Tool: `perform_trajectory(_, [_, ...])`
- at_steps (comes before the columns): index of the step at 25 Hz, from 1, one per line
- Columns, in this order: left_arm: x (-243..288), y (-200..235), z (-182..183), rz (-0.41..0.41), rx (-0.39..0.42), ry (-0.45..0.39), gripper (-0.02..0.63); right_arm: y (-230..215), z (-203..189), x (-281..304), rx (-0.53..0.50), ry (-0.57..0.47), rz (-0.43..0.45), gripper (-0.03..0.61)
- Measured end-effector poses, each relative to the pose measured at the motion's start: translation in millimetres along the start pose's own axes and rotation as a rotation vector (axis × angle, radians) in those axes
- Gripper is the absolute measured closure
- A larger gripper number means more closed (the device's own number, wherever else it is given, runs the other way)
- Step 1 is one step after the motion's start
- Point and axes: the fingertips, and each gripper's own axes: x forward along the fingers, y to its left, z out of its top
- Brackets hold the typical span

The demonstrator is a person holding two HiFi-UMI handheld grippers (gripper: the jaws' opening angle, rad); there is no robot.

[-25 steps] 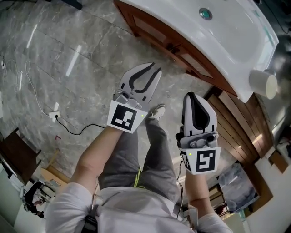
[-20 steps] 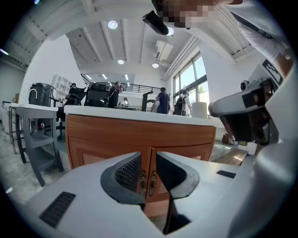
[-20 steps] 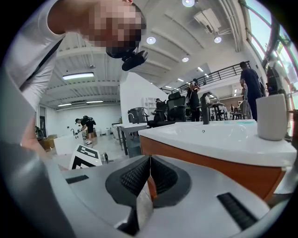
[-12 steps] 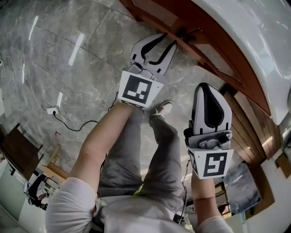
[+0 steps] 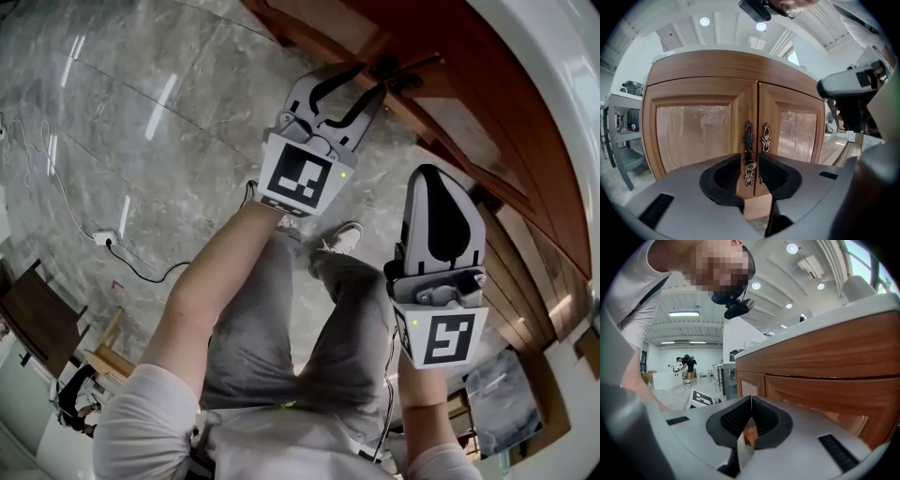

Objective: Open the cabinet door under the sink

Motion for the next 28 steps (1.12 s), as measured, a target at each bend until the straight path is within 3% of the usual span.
perform_trajectory(8, [20.1, -5.6, -17.1, -0.004, 0.076, -0.001, 0.515, -5.9, -18.8, 4.6, -0.012, -0.023, -0.001, 0.546])
perform_trajectory(28, [-17.8, -0.6, -30.5, -0.111, 0.015, -0.010, 0.523, 0.1, -44.4, 35.6, -0.032, 0.022, -0.014, 0.546])
